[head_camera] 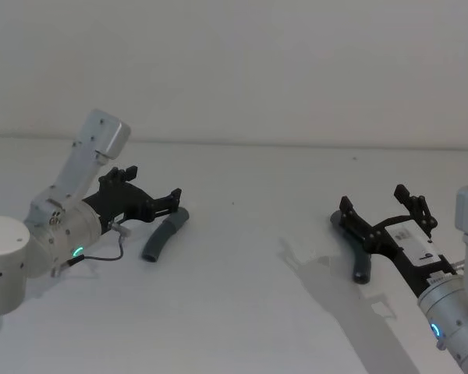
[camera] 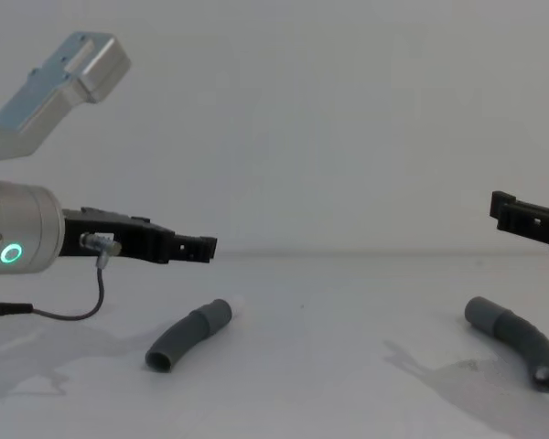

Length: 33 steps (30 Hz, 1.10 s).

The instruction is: Use both hands to pick up one end of the pipe from the table, align the ends, and insert them.

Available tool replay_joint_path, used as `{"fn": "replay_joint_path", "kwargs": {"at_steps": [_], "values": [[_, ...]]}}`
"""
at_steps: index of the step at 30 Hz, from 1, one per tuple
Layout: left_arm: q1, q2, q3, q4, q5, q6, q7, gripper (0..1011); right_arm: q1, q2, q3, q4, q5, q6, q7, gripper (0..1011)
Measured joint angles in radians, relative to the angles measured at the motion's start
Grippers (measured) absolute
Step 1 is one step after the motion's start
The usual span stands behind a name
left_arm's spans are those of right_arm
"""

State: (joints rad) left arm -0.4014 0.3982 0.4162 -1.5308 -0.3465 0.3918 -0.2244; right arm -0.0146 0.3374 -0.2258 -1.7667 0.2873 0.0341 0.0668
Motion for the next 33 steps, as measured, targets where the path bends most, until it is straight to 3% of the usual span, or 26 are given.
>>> {"fn": "replay_joint_path", "kwargs": {"at_steps": [13,33], "values": [[-0.056,0.004,0.021,0.061,0.002,0.079,-0.058,1000,0.0,0.0,0.0,0.0,0.0,0.0,0.0,1001],[-0.111,-0.021,0.049,0.132,0.025,0.124,-0.102,1001,0.0,0.0,0.0,0.0,0.0,0.0,0.0,1001]]}}
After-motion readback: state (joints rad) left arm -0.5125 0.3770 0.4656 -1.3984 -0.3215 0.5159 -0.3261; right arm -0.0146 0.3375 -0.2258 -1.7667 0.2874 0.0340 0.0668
